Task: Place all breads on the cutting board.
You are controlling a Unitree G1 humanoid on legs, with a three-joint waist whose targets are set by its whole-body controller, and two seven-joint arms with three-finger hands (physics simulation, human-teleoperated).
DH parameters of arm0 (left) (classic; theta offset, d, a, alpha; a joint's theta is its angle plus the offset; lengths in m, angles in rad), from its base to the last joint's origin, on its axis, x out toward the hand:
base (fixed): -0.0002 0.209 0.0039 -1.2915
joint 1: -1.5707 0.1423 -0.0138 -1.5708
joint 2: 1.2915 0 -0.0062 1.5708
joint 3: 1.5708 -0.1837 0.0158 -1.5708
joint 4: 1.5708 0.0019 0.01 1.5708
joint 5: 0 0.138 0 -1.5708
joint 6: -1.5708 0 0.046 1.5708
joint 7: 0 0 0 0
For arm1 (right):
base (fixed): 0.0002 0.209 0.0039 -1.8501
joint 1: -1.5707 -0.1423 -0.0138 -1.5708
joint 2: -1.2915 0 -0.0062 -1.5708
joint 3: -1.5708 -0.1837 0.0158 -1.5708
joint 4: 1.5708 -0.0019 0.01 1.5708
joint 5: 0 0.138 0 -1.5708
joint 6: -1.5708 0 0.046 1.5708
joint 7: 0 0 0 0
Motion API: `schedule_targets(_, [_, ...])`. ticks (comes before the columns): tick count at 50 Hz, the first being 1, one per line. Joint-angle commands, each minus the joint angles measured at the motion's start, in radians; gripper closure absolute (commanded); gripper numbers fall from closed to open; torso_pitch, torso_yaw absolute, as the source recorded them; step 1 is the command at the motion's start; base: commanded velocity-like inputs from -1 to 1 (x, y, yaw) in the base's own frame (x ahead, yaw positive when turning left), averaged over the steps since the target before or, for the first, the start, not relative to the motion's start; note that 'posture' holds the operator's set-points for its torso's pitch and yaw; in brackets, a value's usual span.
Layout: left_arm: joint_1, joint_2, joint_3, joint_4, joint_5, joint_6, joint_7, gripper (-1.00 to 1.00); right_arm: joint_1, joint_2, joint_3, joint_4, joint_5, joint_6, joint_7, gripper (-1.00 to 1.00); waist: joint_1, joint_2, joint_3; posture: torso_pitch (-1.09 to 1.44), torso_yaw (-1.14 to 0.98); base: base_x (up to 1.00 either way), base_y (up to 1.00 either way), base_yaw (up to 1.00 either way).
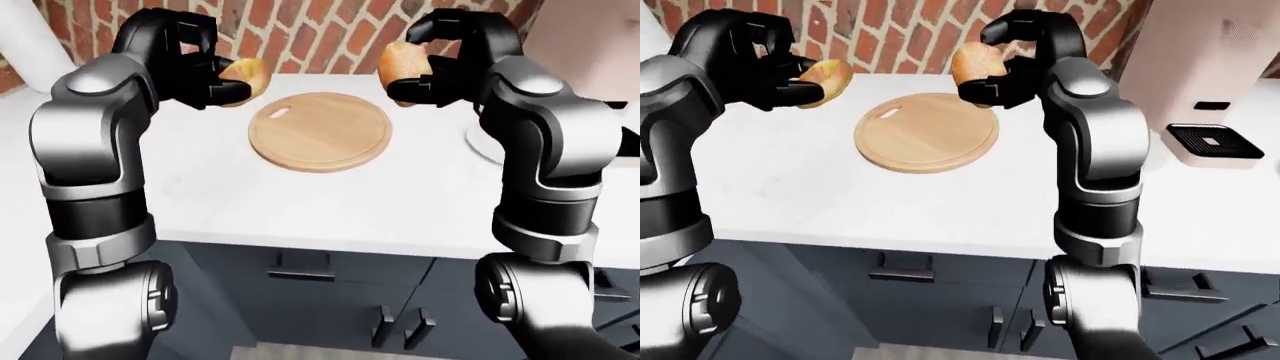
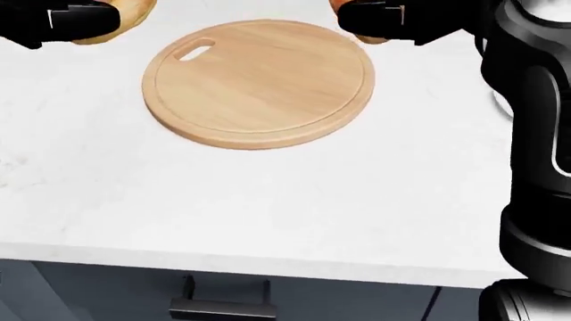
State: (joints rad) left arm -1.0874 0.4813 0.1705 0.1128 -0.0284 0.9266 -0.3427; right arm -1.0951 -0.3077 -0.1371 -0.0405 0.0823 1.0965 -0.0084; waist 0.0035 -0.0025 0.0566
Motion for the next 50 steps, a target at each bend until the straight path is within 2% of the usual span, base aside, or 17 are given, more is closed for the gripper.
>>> schedule_targets(1, [-0.029,0.014,0.015,-0.012,0.004,-0.013,0.007,1.00,-0.037,-0.005,-0.002,-0.021,-0.003,-0.028,-0.006,1.00,0.005,-0.017,-0.012,0.00,0.00,0.49,0.00,0.00])
schedule_targets(3, [-0.029,0.011,0.015,-0.011,0.004,-0.015,0.008,1.00,-0.047,-0.003,0.000,-0.019,-0.002,-0.026,-0.006,1.00,0.003,-0.011,0.003,0.00,0.00,0.12,0.00,0.00])
schedule_targets(6, [-0.036,0.008,0.015,-0.009,0.003,-0.012,0.010,1.00,-0.051,0.006,0.004,-0.003,-0.005,-0.040,-0.014,1.00,0.001,0.012,-0.049,0.00,0.00,0.11,0.00,0.00])
schedule_targets(10, [-0.031,0.005,0.016,-0.010,0.002,-0.017,0.013,1.00,-0.055,0.018,0.019,0.027,-0.009,-0.059,-0.010,1.00,-0.023,0.085,0.007,0.00,0.00,0.35,0.00,0.00])
schedule_targets(13, [-0.022,0.007,0.019,-0.033,-0.002,0.000,0.013,1.00,-0.059,0.029,0.015,0.035,-0.014,-0.076,-0.020,1.00,-0.025,0.060,-0.069,0.00,0.00,0.10,0.00,0.00])
schedule_targets(15, [-0.016,0.009,0.022,-0.034,-0.004,-0.003,0.013,1.00,-0.063,0.031,0.017,0.042,-0.014,-0.081,-0.020,1.00,-0.016,0.064,-0.016,0.00,0.00,0.58,0.02,0.00])
schedule_targets(18, [-0.007,0.011,0.023,-0.045,-0.008,0.000,0.014,1.00,-0.056,0.030,0.025,0.043,-0.021,-0.076,-0.018,1.00,-0.009,0.048,0.005,0.00,0.00,0.45,0.01,0.00])
schedule_targets(23, [-0.004,0.013,0.023,-0.043,-0.011,-0.002,0.013,1.00,-0.054,0.030,0.016,0.039,-0.019,-0.086,-0.013,1.00,0.001,0.001,-0.036,0.00,0.00,0.10,0.00,0.00])
schedule_targets(24, [-0.007,0.013,0.022,-0.043,-0.011,0.000,0.013,1.00,-0.053,0.030,0.016,0.040,-0.019,-0.088,-0.012,1.00,0.005,-0.027,-0.019,0.00,0.00,0.42,0.00,0.00])
schedule_targets(29, [-0.002,0.011,0.021,-0.035,-0.011,-0.011,0.013,1.00,-0.061,0.026,0.020,0.043,-0.024,-0.082,-0.008,1.00,0.005,-0.043,-0.014,0.00,0.00,0.13,0.00,0.00])
schedule_targets(34, [0.006,0.010,0.023,-0.051,-0.013,-0.002,0.013,1.00,-0.051,0.030,0.020,0.038,-0.029,-0.084,-0.007,1.00,0.000,-0.008,0.006,0.00,0.00,0.00,0.00,0.00])
schedule_targets(35, [0.010,0.009,0.023,-0.055,-0.013,0.001,0.014,1.00,-0.042,0.033,0.020,0.027,-0.028,-0.087,-0.007,1.00,-0.004,0.009,0.002,0.00,0.00,0.04,0.00,0.00])
schedule_targets(36, [0.013,0.010,0.025,-0.061,-0.014,0.005,0.014,1.00,-0.043,0.034,0.020,0.024,-0.029,-0.081,-0.007,1.00,-0.005,0.055,-0.044,0.00,0.00,0.50,0.00,0.00])
schedule_targets(37, [0.011,0.010,0.025,-0.062,-0.014,0.008,0.014,1.00,-0.046,0.033,0.020,0.026,-0.030,-0.081,-0.008,1.00,-0.005,0.084,-0.011,0.00,0.00,0.44,0.00,0.00])
schedule_targets(38, [0.013,0.009,0.024,-0.056,-0.014,-0.001,0.015,1.00,-0.043,0.035,0.021,0.028,-0.031,-0.089,-0.008,1.00,0.006,0.052,0.019,0.00,0.00,0.00,0.00,0.00])
schedule_targets(40, [0.008,0.008,0.024,-0.054,-0.015,0.000,0.017,1.00,-0.050,0.036,0.024,0.030,-0.032,-0.082,-0.007,1.00,0.003,0.040,-0.034,0.00,0.00,0.00,0.00,0.00])
schedule_targets(50, [0.011,0.005,0.023,-0.067,-0.022,0.010,0.022,1.00,-0.047,0.037,0.046,0.032,-0.068,-0.076,0.032,1.00,0.000,0.007,-0.036,0.00,0.00,0.00,0.00,0.00])
